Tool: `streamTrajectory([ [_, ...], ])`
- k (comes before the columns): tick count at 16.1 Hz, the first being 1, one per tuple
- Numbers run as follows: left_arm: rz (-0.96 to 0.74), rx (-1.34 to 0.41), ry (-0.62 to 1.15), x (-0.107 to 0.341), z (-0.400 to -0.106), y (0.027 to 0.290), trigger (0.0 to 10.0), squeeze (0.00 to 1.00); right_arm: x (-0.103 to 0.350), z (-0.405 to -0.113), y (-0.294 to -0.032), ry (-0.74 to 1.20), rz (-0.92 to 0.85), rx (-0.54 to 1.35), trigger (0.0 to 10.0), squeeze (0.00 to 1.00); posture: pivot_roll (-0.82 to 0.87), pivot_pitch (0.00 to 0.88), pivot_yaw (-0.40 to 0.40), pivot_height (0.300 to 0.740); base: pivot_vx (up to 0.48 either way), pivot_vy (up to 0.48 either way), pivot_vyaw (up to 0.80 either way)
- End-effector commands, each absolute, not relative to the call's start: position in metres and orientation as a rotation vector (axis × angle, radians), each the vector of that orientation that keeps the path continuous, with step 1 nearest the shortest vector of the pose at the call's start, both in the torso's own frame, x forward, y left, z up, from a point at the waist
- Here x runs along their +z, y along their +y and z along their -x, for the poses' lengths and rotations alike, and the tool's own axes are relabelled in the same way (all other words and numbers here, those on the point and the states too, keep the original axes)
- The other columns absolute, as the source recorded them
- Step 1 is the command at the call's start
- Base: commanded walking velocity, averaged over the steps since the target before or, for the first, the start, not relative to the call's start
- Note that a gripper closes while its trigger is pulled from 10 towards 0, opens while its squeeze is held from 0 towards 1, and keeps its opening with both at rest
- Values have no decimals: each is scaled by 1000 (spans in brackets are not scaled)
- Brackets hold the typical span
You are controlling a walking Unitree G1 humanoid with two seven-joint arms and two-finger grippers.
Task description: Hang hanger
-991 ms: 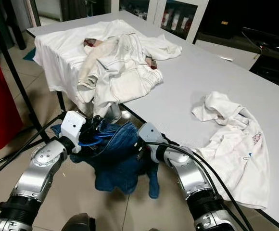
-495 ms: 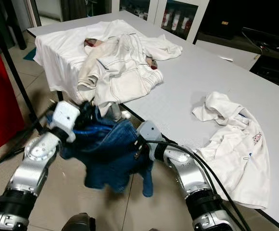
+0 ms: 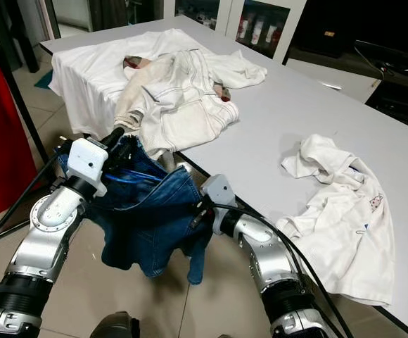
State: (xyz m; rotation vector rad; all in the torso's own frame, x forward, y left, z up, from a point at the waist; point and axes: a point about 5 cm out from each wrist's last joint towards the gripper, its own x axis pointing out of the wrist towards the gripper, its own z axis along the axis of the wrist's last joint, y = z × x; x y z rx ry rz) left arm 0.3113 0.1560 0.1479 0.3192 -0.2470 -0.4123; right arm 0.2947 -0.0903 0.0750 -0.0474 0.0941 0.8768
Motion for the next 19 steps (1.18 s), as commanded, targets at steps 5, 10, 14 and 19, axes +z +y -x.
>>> streamTrajectory([
  [5, -354, -563, -245, 139, -297, 140, 10000, 0, 95, -313, -97, -39, 20, 761, 0, 0, 204, 8, -93, 710, 0, 0, 0],
  [10, -315, -469, -305, 148, -299, 146, 10000, 0, 100, -323, -103, -69, -20, 672, 0, 0, 205, 7, -95, 710, 0, 0, 0],
  [14, -295, -357, -429, 171, -301, 156, 10000, 0, 98, -322, -96, -68, -63, 678, 0, 0, 212, 9, -96, 710, 0, 0, 0],
  [19, -189, -189, -514, 197, -298, 185, 10000, 0, 96, -322, -97, -67, -60, 679, 0, 0, 215, 11, -98, 710, 0, 0, 0],
])
